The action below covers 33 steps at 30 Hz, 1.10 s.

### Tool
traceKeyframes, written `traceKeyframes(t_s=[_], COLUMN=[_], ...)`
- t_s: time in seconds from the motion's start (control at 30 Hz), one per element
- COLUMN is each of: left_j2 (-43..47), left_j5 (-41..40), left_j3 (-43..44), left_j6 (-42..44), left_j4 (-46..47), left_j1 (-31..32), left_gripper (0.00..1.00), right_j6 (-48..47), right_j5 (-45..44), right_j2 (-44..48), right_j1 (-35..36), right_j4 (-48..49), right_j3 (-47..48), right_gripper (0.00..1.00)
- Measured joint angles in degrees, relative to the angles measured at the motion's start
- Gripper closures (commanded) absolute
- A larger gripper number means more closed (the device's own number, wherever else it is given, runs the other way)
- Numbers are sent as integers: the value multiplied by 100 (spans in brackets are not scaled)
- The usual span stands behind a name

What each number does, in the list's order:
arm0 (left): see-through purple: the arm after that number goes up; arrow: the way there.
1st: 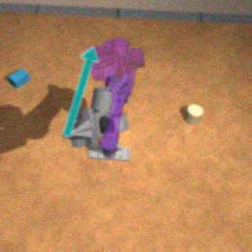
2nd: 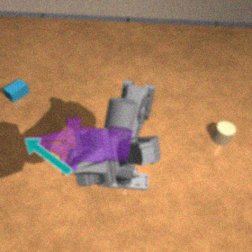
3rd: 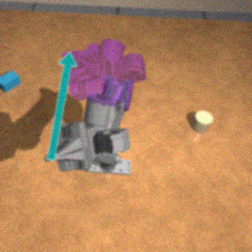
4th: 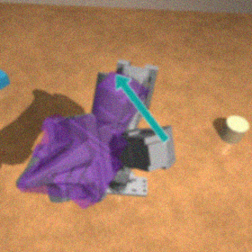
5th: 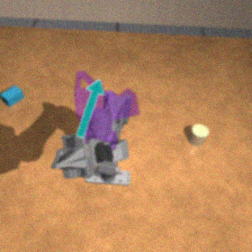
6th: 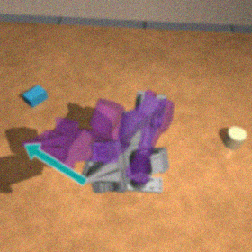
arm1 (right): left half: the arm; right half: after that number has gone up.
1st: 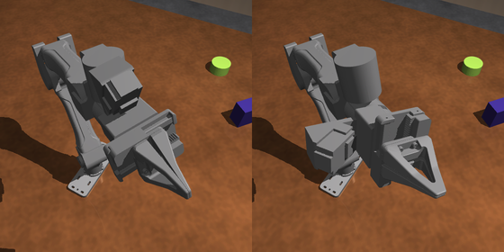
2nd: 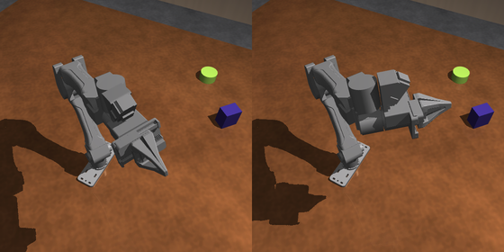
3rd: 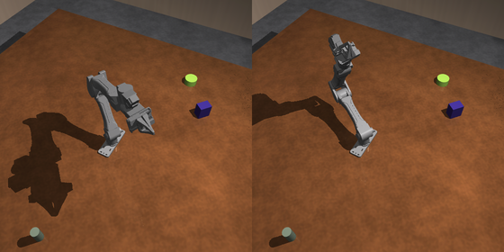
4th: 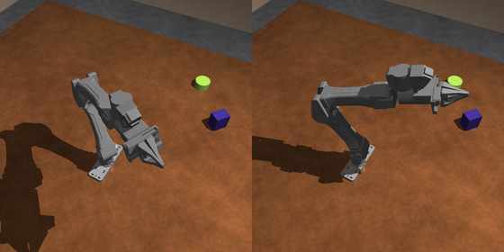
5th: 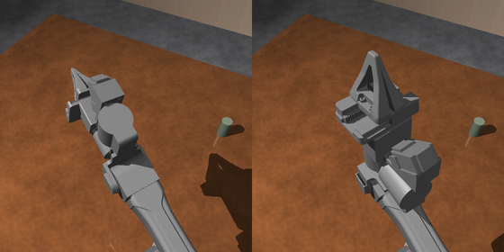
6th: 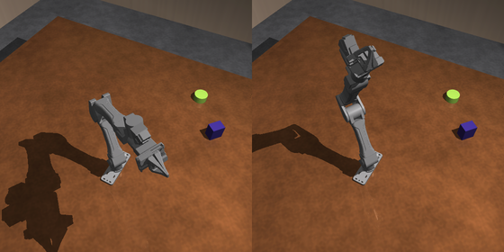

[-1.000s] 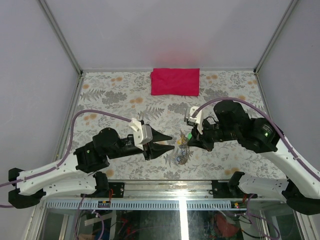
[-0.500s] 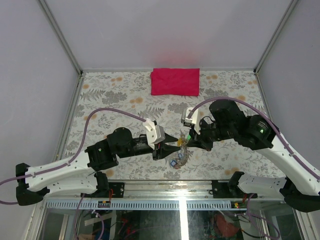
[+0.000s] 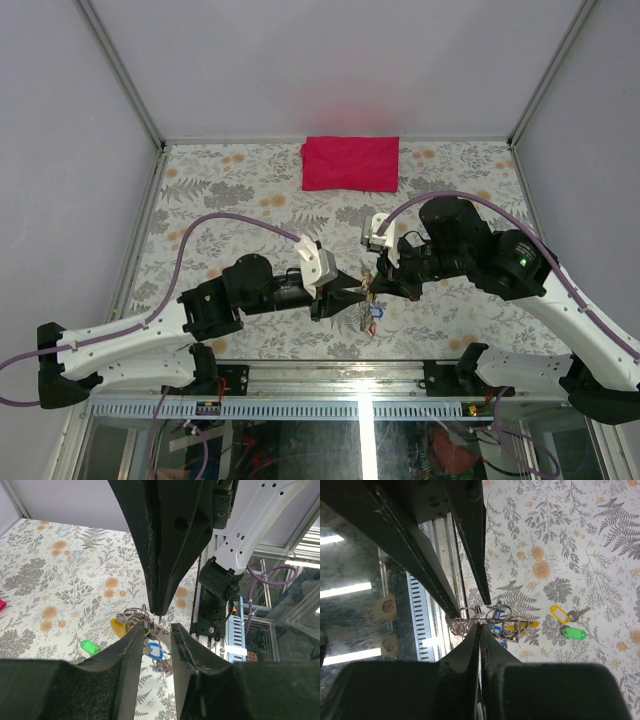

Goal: Put the keys on the keyring

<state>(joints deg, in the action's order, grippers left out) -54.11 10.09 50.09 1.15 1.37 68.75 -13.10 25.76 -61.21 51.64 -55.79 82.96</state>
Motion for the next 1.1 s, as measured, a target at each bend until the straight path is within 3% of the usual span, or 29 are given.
traceKeyframes(t_s=[0.33, 0.47, 0.6, 0.67, 0.87, 1.1], left_j2=[-79, -105, -103, -94, 92, 750], left_j5=[0, 2, 0, 2, 4, 103], left_j3=[0, 0, 0, 0, -46, -595], left_j6=[0, 2, 11, 11, -26, -286], left_j4=[9, 7, -7, -11, 11, 625], left_j1=[0, 0, -2, -2, -2, -120], left_gripper=[82, 99, 100, 100, 100, 100], right_j6=[0, 0, -7, -9, 24, 317], right_j5=[205, 240, 262, 267, 297, 271], right_j2=[0, -2, 0, 4, 214, 1451], right_j1=[2, 0, 0, 0, 0, 2], right_j4=[131, 144, 151, 160, 605, 2286], right_j3=[-35, -63, -94, -98, -278, -1451], right_gripper=[100, 100, 100, 95, 60, 52])
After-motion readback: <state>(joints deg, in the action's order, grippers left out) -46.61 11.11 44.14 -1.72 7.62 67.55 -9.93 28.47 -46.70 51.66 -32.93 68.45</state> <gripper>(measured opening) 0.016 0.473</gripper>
